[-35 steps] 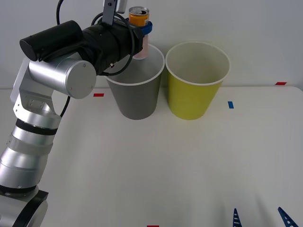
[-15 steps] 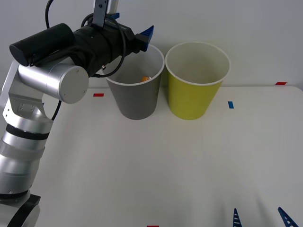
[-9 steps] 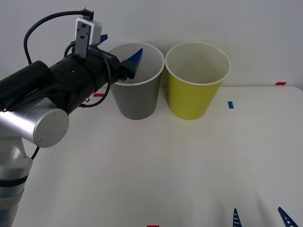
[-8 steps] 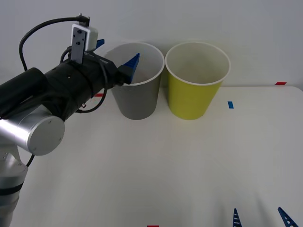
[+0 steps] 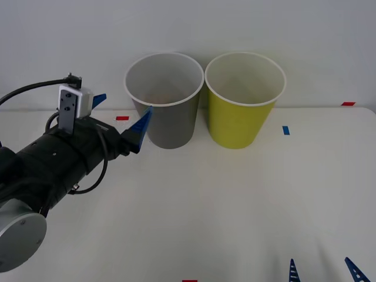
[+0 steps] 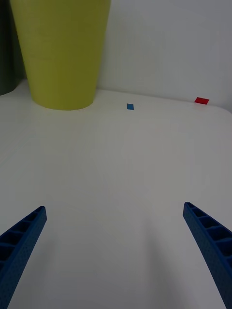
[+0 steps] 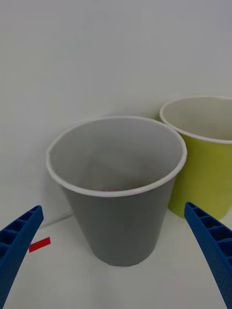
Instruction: Put cans in the gray bin and PET bottles in the light green bin.
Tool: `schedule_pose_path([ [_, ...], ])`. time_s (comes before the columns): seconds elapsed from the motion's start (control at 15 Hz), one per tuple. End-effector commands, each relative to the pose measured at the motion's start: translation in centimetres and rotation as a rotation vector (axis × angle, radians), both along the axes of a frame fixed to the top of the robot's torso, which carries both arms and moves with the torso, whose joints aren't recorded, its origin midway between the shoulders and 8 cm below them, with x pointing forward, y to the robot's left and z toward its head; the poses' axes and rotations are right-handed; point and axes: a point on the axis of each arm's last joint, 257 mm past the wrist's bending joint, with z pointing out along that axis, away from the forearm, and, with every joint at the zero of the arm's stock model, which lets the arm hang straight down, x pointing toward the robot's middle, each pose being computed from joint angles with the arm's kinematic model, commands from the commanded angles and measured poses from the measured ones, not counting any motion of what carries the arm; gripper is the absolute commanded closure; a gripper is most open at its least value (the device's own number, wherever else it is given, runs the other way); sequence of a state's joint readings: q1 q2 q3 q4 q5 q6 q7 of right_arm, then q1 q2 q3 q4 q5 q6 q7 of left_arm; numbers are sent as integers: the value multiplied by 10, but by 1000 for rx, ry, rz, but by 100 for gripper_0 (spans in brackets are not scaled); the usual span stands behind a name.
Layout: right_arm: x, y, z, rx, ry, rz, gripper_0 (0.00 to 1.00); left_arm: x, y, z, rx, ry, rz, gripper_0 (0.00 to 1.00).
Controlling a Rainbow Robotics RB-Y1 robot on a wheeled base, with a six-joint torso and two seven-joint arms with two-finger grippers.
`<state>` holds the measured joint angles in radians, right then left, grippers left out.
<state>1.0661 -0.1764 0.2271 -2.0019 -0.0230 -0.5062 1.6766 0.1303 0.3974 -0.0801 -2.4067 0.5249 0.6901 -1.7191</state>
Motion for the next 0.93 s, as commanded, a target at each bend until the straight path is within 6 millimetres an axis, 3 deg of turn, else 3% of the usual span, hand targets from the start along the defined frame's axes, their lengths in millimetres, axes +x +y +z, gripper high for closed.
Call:
schedule_pose_path([
  [0.07,0,0,0,0,0,0,2,-32,22,-28,-55,62,73,0],
  [0.4,0,0,0,0,0,0,2,-46,46,-47,-30,65,139,0],
  [0.67,0,0,0,0,0,0,2,-45,53,-86,-94,23,168,0],
  [0.93,0,0,0,0,0,0,2,-67,51,-122,-148,7,178,0],
])
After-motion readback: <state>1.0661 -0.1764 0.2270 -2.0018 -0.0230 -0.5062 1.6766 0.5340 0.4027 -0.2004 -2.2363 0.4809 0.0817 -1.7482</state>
